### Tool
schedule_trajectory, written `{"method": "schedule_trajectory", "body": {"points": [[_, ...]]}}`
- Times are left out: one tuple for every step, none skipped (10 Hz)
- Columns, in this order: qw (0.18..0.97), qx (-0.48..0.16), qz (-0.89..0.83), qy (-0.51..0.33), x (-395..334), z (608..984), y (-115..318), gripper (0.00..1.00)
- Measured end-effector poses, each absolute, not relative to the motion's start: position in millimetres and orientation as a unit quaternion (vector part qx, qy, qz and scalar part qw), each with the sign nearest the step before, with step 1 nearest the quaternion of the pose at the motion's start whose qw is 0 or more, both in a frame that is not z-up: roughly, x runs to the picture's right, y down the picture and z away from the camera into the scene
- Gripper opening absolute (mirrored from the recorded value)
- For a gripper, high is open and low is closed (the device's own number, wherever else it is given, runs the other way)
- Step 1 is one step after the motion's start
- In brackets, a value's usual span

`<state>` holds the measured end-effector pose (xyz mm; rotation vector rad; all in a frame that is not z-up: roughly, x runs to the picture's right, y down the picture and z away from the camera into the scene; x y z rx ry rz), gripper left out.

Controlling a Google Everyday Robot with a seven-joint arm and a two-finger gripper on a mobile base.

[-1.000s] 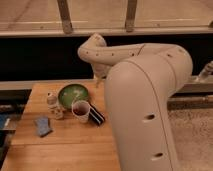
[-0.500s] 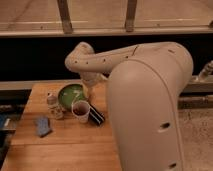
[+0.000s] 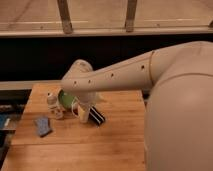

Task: Move the arm in a circular motion

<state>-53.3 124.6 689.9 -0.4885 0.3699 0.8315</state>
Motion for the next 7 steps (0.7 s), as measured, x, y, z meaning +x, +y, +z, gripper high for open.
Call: {"method": "schedule_trajectory", "body": {"points": [[0.867,-0.235,0.402,0.177,-49,679,137,0.8],[0.862,-0.235,0.413,0.175,-48,667,149,0.8],[0.857,-0.233,0.424,0.177,-47,661,154,0.8],[0.853,-0.229,0.433,0.179,-44,658,156,0.8],[0.849,-0.226,0.442,0.182,-40,657,157,0.8],[0.849,-0.226,0.442,0.182,-41,657,157,0.8],[0.85,-0.226,0.44,0.18,-43,656,157,0.8]]}}
